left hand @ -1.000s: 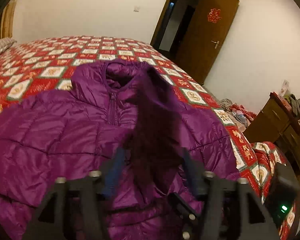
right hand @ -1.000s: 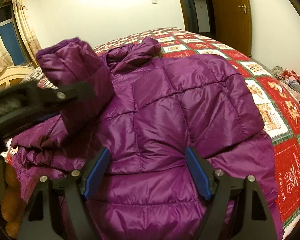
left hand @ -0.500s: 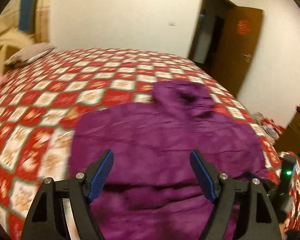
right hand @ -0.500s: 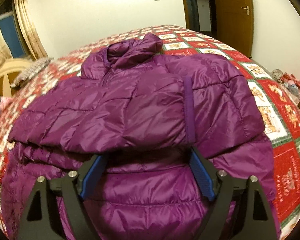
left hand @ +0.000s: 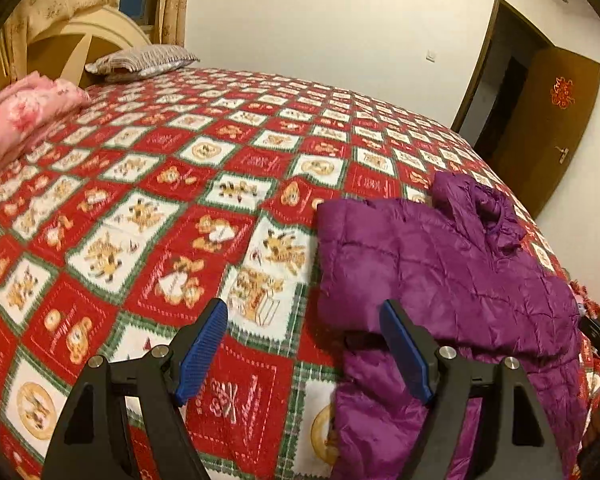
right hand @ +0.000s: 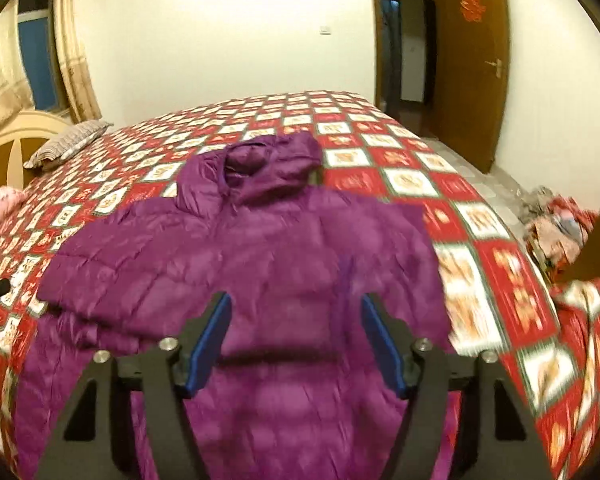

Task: Fold large clothes

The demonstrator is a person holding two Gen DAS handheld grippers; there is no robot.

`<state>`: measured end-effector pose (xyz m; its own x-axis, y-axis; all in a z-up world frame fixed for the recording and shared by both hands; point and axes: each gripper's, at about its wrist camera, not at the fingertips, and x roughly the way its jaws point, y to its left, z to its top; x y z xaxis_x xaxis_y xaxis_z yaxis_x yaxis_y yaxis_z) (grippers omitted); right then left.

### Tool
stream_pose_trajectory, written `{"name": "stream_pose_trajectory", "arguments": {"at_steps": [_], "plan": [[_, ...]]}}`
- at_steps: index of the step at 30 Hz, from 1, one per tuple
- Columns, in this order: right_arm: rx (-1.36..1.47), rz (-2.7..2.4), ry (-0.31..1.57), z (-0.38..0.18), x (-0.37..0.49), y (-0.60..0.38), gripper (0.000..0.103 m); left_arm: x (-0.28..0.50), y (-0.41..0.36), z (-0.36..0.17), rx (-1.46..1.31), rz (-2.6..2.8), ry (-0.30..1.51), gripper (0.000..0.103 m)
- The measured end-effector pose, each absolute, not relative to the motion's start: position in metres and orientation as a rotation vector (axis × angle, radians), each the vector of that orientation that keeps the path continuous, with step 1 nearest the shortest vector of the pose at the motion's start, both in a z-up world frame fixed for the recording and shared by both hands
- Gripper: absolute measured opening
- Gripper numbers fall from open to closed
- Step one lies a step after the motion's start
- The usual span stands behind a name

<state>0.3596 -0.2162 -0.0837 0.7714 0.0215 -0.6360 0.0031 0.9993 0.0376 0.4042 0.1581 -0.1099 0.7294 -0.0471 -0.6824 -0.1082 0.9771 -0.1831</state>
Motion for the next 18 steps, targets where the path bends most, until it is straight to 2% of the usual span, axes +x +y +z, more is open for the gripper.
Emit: {"name": "stream_pose_trajectory", "arguments": {"at_steps": [2, 4, 5, 12, 18], "plan": [[-0.036, 0.022, 0.721, -0.093, 0.382, -0.203, 0.056, 0.41, 0.154, -0.104, -0.194, 0.037, 0.744, 0.079], [-0.104, 0.024, 0.779, -0.113, 0.399, -0.193, 0.043, 0.417, 0.151, -0.098, -0.187, 0.033, 0.731, 0.079], [-0.125, 0.01, 0.802, -0.12, 0.402, -0.193, 0.042, 0.422, 0.148, -0.095, -0.19, 0.03, 0.724, 0.079], [-0.135, -0.05, 0.846, -0.147, 0.404, -0.219, 0.043, 0.47, 0.099, -0.103, -0.163, 0.024, 0.743, 0.079], [-0.11, -0.029, 0.858, -0.149, 0.403, -0.224, 0.046, 0.493, 0.077, -0.158, -0.122, 0.072, 0.814, 0.079]]}}
